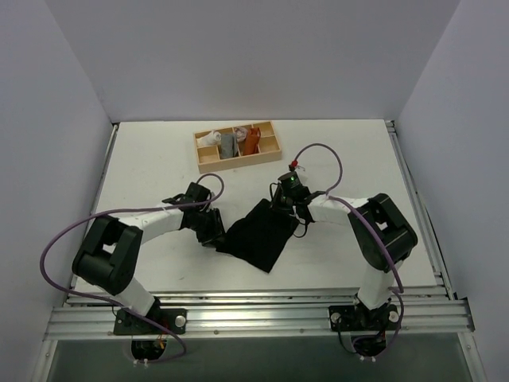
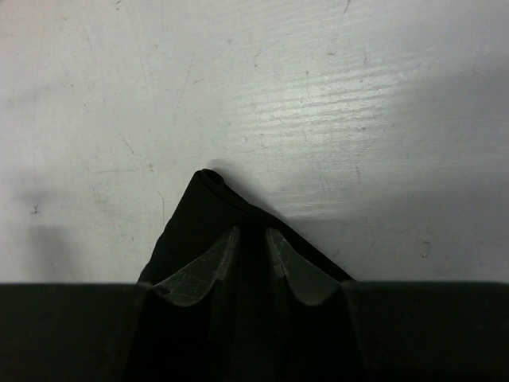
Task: Roll the underwear
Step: Fold the underwear
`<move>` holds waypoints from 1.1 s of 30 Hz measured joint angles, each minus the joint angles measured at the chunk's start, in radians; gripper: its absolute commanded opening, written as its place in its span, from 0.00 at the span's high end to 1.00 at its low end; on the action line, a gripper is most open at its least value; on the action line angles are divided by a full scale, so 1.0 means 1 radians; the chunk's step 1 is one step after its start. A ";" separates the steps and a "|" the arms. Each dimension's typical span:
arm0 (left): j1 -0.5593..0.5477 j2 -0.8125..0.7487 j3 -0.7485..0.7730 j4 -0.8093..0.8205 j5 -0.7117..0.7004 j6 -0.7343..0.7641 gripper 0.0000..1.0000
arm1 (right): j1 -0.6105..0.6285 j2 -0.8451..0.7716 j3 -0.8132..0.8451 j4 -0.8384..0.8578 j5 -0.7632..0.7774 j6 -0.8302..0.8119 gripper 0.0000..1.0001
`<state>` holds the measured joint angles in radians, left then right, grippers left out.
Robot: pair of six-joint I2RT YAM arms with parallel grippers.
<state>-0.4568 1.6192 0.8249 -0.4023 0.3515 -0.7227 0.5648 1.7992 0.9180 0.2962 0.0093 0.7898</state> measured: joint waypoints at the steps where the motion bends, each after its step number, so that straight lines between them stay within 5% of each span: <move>1: -0.002 -0.014 -0.001 -0.004 -0.004 -0.005 0.51 | -0.001 0.000 0.000 0.002 -0.005 -0.010 0.84; 15: 0.002 -0.095 0.198 -0.124 -0.024 0.055 0.52 | -0.010 -0.208 -0.062 -0.077 -0.072 -0.051 0.82; 25: -0.061 -0.052 0.090 -0.097 0.014 0.053 0.56 | -0.010 -0.305 -0.307 -0.081 -0.089 0.003 0.83; 33: -0.060 0.012 0.029 -0.110 -0.015 0.046 0.58 | -0.043 -0.301 -0.326 -0.043 -0.098 -0.024 0.83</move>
<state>-0.5163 1.6314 0.8543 -0.5121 0.3367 -0.6769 0.5213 1.4979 0.5922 0.2535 -0.0891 0.7654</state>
